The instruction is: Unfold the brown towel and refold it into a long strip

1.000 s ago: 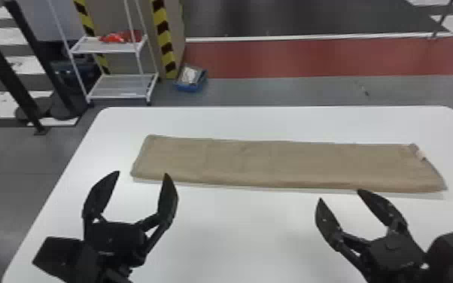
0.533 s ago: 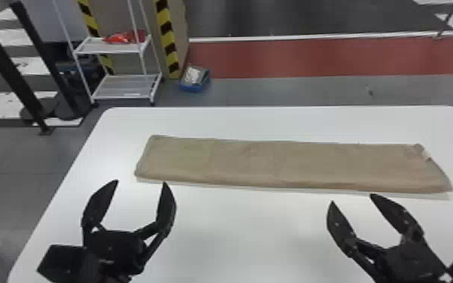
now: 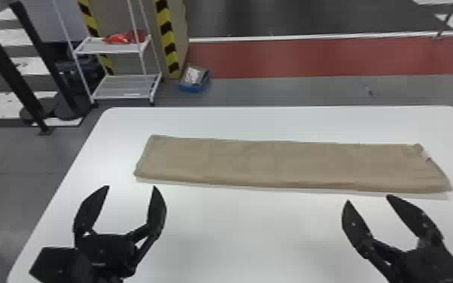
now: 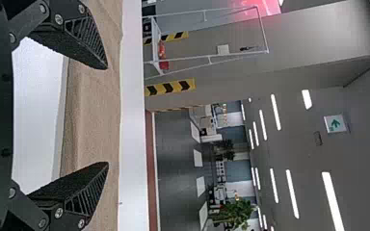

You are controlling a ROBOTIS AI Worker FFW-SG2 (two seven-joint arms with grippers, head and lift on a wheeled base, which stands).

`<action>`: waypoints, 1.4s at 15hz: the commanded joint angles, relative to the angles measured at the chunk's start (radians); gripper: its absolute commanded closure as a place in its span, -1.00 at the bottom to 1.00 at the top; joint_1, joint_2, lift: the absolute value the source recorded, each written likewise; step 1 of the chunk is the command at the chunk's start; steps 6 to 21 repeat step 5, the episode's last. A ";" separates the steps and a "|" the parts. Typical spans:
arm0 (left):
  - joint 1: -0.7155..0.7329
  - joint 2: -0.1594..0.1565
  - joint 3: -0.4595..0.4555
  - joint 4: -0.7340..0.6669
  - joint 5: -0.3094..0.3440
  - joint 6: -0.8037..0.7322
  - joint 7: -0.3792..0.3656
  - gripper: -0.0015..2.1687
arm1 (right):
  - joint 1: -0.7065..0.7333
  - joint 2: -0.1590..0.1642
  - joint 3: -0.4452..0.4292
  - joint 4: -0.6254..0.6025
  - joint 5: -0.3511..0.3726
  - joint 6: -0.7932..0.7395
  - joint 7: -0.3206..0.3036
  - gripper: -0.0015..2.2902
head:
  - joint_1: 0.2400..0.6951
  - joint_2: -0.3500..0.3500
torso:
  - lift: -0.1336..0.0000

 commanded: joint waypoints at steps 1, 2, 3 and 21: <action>0.000 -0.001 -0.008 0.000 0.000 -0.005 -0.001 -0.93 | 0.000 0.010 0.000 0.000 -0.002 0.000 0.000 -0.83 | 1.00 0.23 | -0.85; 0.000 -0.001 -0.010 0.000 0.000 -0.005 -0.002 -0.93 | 0.000 0.010 -0.002 0.000 -0.003 0.003 0.000 -0.83 | 1.00 0.23 | -0.85; 0.002 -0.001 -0.012 0.000 0.000 -0.008 -0.002 -0.93 | 0.000 0.010 -0.003 -0.002 -0.009 0.006 0.000 -0.83 | 1.00 0.22 | -0.85; 0.002 -0.001 -0.015 0.000 0.000 -0.014 -0.004 -0.93 | 0.000 0.010 -0.005 -0.003 -0.009 0.009 0.000 -0.83 | 1.00 0.20 | -0.85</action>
